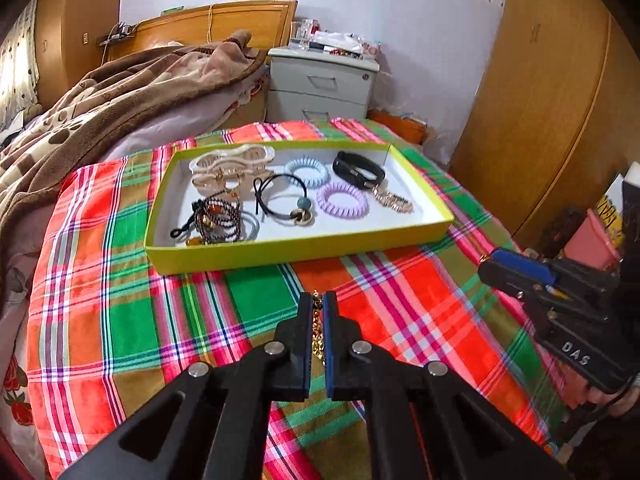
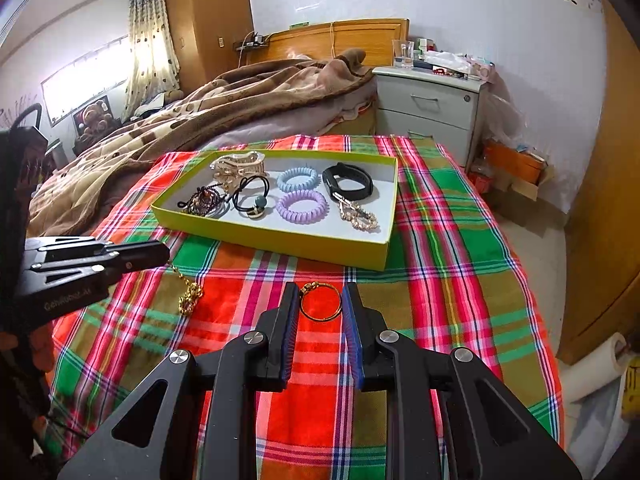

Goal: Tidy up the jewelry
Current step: 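Carry the gold ring and gold chain into the yellow box and open both tools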

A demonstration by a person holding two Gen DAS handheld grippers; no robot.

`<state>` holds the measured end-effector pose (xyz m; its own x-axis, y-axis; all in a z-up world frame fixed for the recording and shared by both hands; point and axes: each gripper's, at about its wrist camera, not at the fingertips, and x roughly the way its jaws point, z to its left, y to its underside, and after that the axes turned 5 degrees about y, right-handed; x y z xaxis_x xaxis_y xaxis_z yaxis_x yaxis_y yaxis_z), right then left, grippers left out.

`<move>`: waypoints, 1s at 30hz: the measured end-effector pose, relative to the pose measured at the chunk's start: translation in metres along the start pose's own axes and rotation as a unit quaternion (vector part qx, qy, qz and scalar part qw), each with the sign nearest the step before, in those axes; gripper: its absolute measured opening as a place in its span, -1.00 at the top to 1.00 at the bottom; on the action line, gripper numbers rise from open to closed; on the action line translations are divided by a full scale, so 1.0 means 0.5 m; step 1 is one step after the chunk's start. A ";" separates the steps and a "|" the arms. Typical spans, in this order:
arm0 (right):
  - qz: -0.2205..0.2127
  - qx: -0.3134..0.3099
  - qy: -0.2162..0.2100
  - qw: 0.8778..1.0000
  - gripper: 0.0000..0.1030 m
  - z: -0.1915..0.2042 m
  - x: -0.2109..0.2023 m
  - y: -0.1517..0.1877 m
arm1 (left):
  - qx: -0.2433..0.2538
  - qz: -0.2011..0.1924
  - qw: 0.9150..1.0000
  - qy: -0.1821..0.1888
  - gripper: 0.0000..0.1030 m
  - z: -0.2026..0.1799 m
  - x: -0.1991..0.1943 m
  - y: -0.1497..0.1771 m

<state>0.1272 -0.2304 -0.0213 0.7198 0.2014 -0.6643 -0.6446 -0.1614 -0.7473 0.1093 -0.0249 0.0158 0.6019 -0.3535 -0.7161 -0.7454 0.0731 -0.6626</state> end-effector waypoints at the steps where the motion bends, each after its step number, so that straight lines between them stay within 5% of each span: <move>1: -0.002 0.000 0.000 1.000 0.56 -0.001 -0.002 -0.004 | -0.003 -0.003 1.000 0.003 0.91 0.003 -0.006 -0.005; 30: -0.052 -0.007 0.007 0.999 0.56 -0.002 -0.016 -0.124 | 0.019 -0.112 0.993 0.018 0.91 0.021 -0.136 -0.186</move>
<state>0.1617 -0.2232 0.0306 0.7861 0.2033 -0.5838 -0.5629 -0.1548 -0.8119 0.1405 0.0020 0.1237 0.7401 -0.3973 -0.5426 -0.5830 0.0232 -0.8122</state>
